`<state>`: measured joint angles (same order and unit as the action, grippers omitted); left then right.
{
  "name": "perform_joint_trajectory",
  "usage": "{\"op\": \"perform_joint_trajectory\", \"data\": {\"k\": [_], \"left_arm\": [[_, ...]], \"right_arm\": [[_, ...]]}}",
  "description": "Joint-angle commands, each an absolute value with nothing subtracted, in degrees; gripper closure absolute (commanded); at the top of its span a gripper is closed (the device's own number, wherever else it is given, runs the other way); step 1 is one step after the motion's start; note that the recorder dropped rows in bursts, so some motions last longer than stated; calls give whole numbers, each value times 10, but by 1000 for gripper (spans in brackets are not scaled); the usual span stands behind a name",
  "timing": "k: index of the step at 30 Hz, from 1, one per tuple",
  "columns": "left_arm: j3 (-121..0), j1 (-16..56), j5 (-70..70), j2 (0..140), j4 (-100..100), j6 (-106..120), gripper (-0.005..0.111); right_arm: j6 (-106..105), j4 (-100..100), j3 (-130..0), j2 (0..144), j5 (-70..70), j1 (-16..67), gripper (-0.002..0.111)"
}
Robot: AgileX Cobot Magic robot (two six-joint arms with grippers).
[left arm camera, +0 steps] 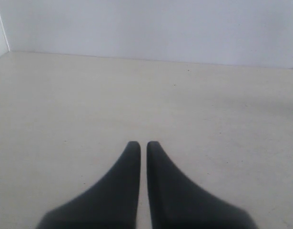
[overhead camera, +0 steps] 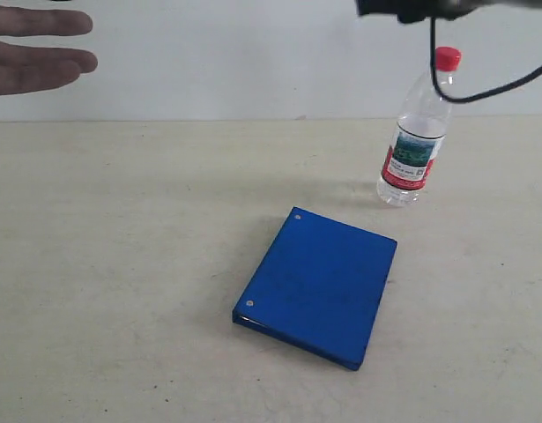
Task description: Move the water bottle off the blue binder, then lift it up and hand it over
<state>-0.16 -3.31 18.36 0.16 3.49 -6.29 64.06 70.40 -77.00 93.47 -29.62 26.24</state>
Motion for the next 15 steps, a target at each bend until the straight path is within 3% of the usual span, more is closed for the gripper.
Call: {"op": "perform_joint_trajectory", "data": {"k": [1,4,6,10,15], "left_arm": [[0,-29,177,0,37,-66,102],[0,-29,177,0,37,-66,102],[0,-29,177,0,37,-66,102],[0,-29,177,0,37,-66,102],[0,-29,177,0,46,-38,102]], "right_arm": [[576,629,-773,841,-322,258,62],[482,550,-773,780,-339,258,65],[440,508,-773,738,-367,258,76],[410,453,-758,630,-390,258,109],[395,427,-694,480,-361,258,108]]}}
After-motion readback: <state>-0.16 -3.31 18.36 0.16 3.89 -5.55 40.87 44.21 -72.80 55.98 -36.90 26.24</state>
